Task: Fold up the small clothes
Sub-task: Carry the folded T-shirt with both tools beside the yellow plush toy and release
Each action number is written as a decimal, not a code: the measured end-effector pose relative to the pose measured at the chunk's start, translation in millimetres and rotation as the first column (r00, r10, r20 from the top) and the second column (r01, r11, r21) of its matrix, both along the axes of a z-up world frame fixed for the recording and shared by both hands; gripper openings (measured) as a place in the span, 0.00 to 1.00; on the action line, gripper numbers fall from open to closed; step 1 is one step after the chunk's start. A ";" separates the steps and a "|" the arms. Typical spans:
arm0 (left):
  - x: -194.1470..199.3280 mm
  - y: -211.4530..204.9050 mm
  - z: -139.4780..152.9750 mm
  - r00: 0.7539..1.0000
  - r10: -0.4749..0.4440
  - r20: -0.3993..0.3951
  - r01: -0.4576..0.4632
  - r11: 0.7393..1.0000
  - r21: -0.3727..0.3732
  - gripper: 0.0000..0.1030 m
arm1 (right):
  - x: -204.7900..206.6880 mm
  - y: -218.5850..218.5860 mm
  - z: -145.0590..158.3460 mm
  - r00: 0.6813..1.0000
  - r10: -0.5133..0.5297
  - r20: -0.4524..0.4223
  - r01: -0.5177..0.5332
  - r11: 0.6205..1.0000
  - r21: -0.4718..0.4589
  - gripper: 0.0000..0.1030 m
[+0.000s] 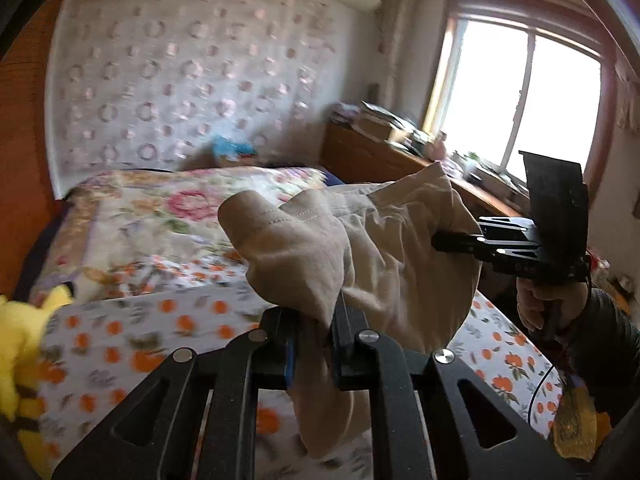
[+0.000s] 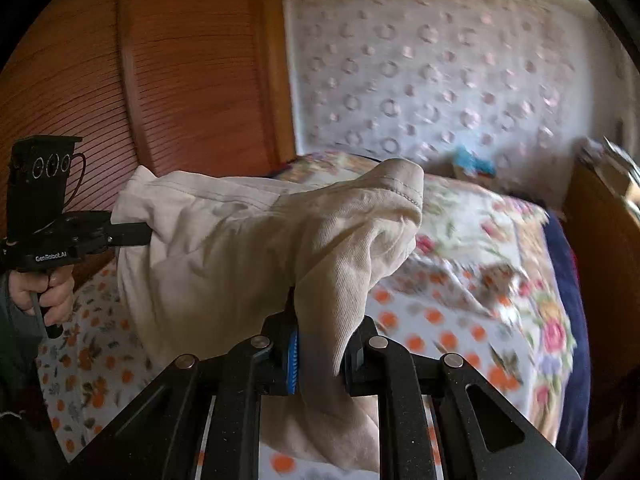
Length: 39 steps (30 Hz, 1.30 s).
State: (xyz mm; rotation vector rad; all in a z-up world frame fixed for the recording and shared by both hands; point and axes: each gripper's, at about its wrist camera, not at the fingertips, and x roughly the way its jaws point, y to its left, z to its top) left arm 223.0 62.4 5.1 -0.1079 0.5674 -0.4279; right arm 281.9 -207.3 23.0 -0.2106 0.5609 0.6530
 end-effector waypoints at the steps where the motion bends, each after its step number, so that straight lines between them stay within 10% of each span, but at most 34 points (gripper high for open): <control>1: -7.2 14.9 2.0 0.999 0.039 0.012 -0.039 0.999 0.009 0.13 | 4.1 14.5 2.0 0.999 0.034 0.005 -0.034 0.999 -0.009 0.15; 11: -47.2 133.2 -34.9 0.930 0.367 -0.027 -0.367 0.930 0.011 0.13 | 67.4 185.0 5.5 0.944 0.330 0.023 -0.324 0.936 -0.137 0.15; 23: -66.3 182.9 -91.0 0.841 0.526 -0.132 -0.529 0.849 0.011 0.13 | 137.0 328.8 -31.8 0.864 0.503 -0.029 -0.489 0.823 -0.289 0.15; 27: -66.4 186.7 -100.0 0.828 0.541 -0.148 -0.542 0.840 0.039 0.14 | 149.7 337.7 -32.5 0.880 0.469 -0.069 -0.471 0.849 -0.238 0.16; 32: -62.3 190.3 -105.1 0.814 0.558 -0.160 -0.551 0.830 0.092 0.19 | 155.7 339.9 -40.5 0.918 0.388 -0.083 -0.396 0.899 -0.184 0.45; 39: -73.7 195.3 -90.8 0.805 0.587 -0.085 -0.579 0.809 0.103 0.59 | 126.6 310.3 -39.8 0.948 0.314 -0.056 -0.319 0.939 -0.131 0.46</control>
